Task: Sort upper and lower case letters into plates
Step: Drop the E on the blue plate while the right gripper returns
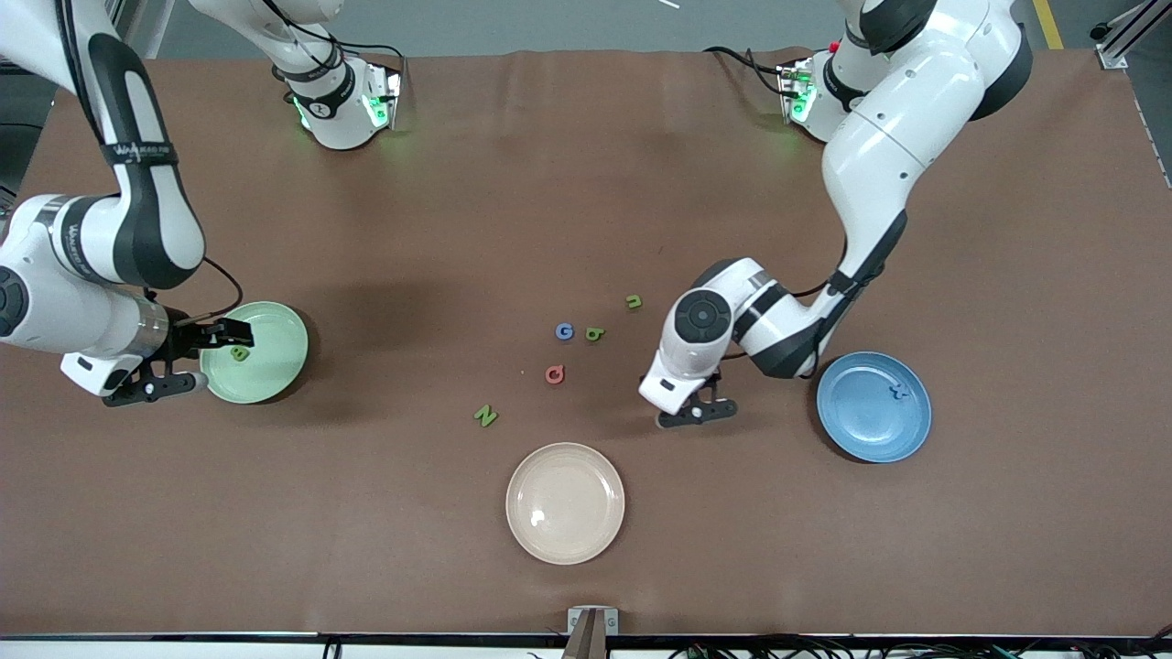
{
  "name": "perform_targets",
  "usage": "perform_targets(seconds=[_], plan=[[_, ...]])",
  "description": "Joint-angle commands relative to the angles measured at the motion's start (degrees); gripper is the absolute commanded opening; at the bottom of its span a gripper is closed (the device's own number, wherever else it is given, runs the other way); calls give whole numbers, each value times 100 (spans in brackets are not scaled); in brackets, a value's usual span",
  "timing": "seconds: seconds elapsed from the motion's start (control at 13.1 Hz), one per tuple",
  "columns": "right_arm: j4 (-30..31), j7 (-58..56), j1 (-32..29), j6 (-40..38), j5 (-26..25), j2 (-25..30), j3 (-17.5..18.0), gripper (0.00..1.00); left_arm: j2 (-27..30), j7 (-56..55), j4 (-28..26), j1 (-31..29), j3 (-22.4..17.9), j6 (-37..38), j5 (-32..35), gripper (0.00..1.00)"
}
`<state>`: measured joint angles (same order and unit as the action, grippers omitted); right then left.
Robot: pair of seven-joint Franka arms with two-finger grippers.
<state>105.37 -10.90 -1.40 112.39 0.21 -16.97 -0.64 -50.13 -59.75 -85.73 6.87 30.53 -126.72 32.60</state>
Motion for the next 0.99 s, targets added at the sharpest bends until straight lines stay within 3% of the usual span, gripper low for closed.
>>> perform_targets(seconds=[0.0,0.23,0.38,0.53,0.92], plan=[[-166,1278,647,-42,57,-113,-24,97,538,60,-163,-710,364,612,-165,4],[-402,2843,1499,-16,320,-166,-24,96,574,401,-242,-2185,1234,1455,-219,4],[-648,3462,1878,185,618,-481,-24,96,548,910,-461,-2864,1438,1563,-210,6],[-737,3865,2107,624,865,-806,-24,96,504,983,-646,-2998,1404,1563,-114,8],[-1263,5053,2627,1154,866,-1632,-24,96,442,966,-972,-3332,1280,1572,370,20]])
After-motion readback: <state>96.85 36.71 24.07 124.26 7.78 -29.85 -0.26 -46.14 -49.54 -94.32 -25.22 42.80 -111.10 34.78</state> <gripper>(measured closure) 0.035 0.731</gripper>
